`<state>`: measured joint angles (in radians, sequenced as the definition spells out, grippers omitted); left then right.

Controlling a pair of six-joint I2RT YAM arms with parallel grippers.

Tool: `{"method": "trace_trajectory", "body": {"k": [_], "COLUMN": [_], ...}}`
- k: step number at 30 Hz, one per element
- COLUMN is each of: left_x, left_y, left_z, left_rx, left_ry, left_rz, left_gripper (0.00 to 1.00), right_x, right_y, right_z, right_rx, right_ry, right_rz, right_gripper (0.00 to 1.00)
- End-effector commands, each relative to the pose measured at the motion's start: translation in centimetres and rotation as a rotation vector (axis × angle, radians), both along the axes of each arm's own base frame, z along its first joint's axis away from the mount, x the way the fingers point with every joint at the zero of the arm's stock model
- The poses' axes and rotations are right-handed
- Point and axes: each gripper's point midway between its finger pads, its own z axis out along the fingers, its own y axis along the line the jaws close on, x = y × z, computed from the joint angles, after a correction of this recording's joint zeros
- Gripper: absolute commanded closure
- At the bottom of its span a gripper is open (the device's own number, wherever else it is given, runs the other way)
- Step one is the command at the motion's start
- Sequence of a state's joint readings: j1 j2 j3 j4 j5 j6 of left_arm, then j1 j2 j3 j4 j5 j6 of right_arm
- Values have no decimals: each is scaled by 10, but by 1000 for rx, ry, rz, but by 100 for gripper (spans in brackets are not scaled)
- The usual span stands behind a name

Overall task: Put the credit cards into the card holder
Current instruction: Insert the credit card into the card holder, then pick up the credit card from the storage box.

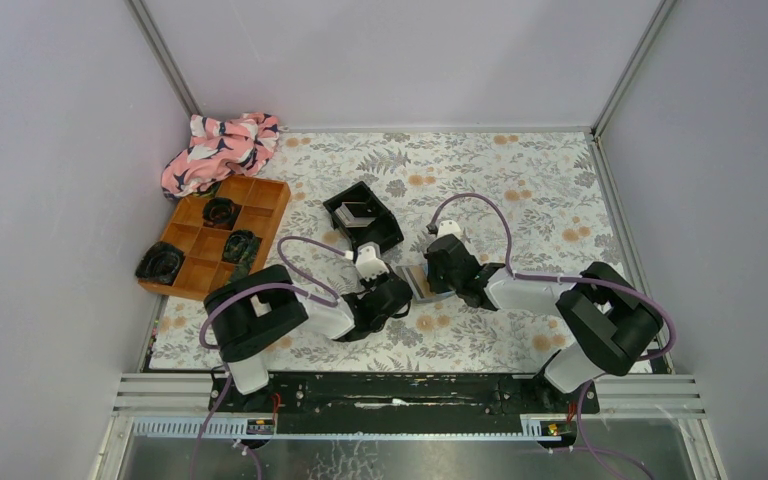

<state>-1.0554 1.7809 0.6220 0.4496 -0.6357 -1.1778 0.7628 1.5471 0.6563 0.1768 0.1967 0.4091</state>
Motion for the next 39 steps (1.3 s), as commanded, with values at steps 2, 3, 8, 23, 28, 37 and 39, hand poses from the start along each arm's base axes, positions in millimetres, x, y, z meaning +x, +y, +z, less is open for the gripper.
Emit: {"method": "trace_trajectory", "body": {"k": [2, 3, 8, 23, 28, 37, 39], "left_x": [-69, -70, -68, -31, -5, 42, 50], "left_y": [83, 88, 106, 151, 178, 185, 182], "left_z": [-86, -84, -68, 32, 53, 65, 64], "left_rx": [365, 375, 402, 398, 307, 212, 220], "left_ry": [281, 279, 248, 27, -3, 0, 10], "left_rz": [-67, -53, -3, 191, 258, 269, 257], "left_gripper": [92, 92, 90, 81, 68, 54, 53], "right_x": [5, 6, 10, 52, 79, 119, 128], "right_y": [-2, -3, -1, 38, 71, 134, 143], "right_z": [13, 14, 20, 91, 117, 123, 119], "right_rx": [10, 7, -2, 21, 26, 9, -2], "right_ry": [-33, -38, -52, -177, -213, -232, -232], "right_rz": [-17, -18, -12, 76, 152, 327, 339], "right_gripper": [82, 80, 66, 45, 42, 43, 43]}}
